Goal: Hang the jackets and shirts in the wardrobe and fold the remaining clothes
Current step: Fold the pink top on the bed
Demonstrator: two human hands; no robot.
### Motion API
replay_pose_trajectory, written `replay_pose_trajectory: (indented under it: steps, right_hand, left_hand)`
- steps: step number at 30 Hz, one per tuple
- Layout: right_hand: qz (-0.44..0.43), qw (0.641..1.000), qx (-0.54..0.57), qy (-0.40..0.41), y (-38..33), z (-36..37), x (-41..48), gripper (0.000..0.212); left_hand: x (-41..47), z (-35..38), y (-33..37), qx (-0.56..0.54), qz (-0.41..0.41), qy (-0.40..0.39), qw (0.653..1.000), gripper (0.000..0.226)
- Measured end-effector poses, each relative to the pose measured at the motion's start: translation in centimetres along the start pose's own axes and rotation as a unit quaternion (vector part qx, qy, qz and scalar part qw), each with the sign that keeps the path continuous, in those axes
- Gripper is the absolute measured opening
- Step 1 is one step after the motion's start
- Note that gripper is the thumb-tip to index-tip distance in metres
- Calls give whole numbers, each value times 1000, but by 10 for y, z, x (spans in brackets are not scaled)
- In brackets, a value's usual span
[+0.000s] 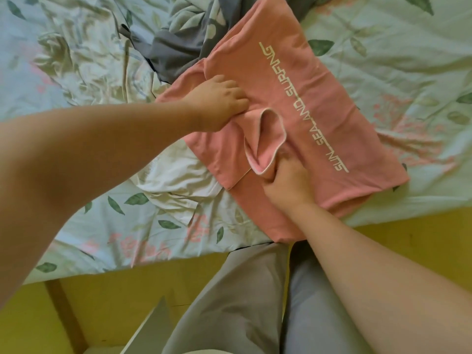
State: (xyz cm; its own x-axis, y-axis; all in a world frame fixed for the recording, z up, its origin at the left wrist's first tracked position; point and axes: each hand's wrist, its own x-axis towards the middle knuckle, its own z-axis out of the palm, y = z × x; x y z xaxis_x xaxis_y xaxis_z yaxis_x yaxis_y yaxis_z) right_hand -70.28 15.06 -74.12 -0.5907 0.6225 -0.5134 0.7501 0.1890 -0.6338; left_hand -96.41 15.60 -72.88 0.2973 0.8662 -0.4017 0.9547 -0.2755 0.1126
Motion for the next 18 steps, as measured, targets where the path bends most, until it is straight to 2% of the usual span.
replay_pose_trajectory:
  steps: [3,5,9,11,14,16,18]
  right_hand:
    - [-48,982,-138,-117,-5,17,-9,35]
    - [-61,964,-187,-178,-3,25,-12,46]
    - [-78,963,-178,-188,2,24,-13,45]
    - [-74,980,-112,-144,6,11,-10,38]
    - [-32,998,-42,33,22,-26,-1,33]
    - [35,986,-66,147,43,-60,10,39]
    - [131,967,-99,193,72,-96,24,52]
  left_hand:
    - [-26,15,-5,46,60,-26,997,27]
    - [-37,23,-7,68,83,-24,994,28]
    - [-42,23,2,62,33,-44,997,30]
    - [-36,15,9,45,-11,-39,998,30]
    - [-4,-10,15,18,-65,19,998,23]
    - [30,-28,12,3,-84,55,995,29]
    - [67,-44,9,17,-68,82,994,39]
